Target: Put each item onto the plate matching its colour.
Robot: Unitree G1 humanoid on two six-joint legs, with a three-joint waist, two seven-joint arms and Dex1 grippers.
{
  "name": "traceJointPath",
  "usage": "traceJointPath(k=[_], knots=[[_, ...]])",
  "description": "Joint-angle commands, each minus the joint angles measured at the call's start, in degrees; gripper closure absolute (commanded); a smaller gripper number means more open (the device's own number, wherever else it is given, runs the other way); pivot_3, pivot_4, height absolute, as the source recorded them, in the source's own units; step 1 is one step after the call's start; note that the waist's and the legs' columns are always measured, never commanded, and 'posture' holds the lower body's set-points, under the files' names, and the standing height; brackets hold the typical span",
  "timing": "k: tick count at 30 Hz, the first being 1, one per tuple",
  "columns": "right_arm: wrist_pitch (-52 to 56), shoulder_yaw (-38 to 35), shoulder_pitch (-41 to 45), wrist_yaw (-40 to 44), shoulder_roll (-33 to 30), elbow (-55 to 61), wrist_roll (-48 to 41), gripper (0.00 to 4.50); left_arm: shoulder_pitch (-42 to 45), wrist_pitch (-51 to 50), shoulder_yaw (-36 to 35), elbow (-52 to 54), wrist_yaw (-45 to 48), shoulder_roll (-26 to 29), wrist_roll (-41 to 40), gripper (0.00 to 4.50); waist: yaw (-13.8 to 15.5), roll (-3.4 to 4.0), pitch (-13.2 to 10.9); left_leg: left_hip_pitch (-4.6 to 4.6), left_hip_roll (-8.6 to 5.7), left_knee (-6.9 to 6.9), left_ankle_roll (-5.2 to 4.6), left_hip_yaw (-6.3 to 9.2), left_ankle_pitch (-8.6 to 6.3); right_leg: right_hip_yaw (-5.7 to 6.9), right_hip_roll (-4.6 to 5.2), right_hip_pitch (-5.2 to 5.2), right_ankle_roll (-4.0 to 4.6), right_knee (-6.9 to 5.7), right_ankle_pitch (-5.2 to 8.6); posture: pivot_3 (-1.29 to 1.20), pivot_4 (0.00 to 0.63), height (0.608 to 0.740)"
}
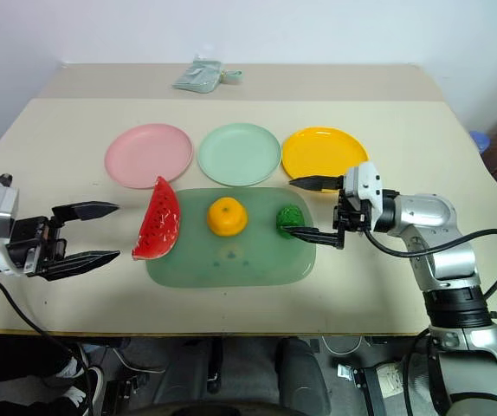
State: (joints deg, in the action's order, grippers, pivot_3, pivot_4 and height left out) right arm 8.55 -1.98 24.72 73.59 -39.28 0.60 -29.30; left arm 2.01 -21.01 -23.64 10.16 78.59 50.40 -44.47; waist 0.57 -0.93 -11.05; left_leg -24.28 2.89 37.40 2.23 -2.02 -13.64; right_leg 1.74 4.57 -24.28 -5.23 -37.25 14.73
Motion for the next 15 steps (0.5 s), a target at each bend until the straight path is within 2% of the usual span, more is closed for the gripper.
traceJointPath(k=[1, 9, 15], knots=[[-0.72, -0.61, 1.01, 0.28, -0.39, 0.49, 0.33, 0.02, 0.64, 1.01, 0.07, 0.13, 0.32, -0.88, -0.32, 0.00, 0.05, 0.00, 0.00, 0.00, 0.00, 0.00, 0.00, 0.00, 0.00, 0.00, 0.00, 0.00, 0.00, 0.00, 0.00, 0.00, 0.150, 0.740], [1.67, -2.08, -0.05, -0.07, -2.19, 2.72, -0.36, 0.02, 4.04, -0.47, 1.74, 0.32, -1.38, -2.54, -1.24, 0.00, 0.04, 0.00, 0.00, -0.01, 0.00, 0.01, 0.00, 0.01, 0.00, 0.00, 0.00, 0.00, 0.00, -0.01, 0.00, 0.00, 0.150, 0.740], [-0.70, -2.26, 0.60, 0.07, -2.08, 0.79, 0.82, 0.02, 2.04, -0.34, 1.73, 2.86, -3.02, -4.45, -1.22, 0.00, 0.00, 0.00, 0.00, 0.00, 0.00, 0.00, 0.00, 0.01, 0.00, 0.00, 0.00, 0.00, 0.00, -0.01, 0.00, 0.00, 0.150, 0.740]])
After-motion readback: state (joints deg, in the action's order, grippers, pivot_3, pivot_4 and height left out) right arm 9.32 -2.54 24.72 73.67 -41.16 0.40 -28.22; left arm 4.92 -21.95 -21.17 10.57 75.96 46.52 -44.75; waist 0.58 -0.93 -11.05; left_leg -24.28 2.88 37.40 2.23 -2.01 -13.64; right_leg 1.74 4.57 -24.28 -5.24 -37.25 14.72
